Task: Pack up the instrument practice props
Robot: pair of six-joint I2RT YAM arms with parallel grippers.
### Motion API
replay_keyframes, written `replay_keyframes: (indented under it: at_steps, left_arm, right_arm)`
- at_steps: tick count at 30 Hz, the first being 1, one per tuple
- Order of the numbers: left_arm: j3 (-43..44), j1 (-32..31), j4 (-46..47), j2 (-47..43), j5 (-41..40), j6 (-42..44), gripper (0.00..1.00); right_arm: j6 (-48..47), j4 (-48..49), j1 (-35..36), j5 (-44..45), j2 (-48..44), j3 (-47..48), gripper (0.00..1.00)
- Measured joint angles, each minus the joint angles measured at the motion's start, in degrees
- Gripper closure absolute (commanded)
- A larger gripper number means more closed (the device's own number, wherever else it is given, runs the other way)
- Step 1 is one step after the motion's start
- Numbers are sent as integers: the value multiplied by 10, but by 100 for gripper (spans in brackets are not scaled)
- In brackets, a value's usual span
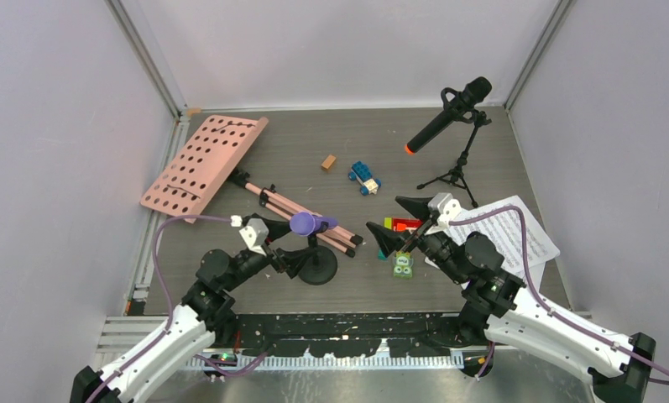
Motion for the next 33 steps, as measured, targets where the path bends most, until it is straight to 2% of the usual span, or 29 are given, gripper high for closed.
replay_keyframes:
  at_steps: [18,24,28,30,33]
  left_arm:
    - [3,-70,56,134,-84,5,34]
    - [11,-77,70,142,-100,7,30]
    - [14,-78,76,136,-107,7,30]
    - [14,-78,80,135,-110,9,35]
    - [16,-78,82,136,-112,13,49]
  right_arm:
    - [6,-15,0,-5,-4,0,0]
    - [12,-21,0,-24,-3,0,0]
    - [13,-21,0,-35,8,0,0]
    - [14,-21,0,-38,13,0,0]
    - [17,-21,0,-44,21,0,1]
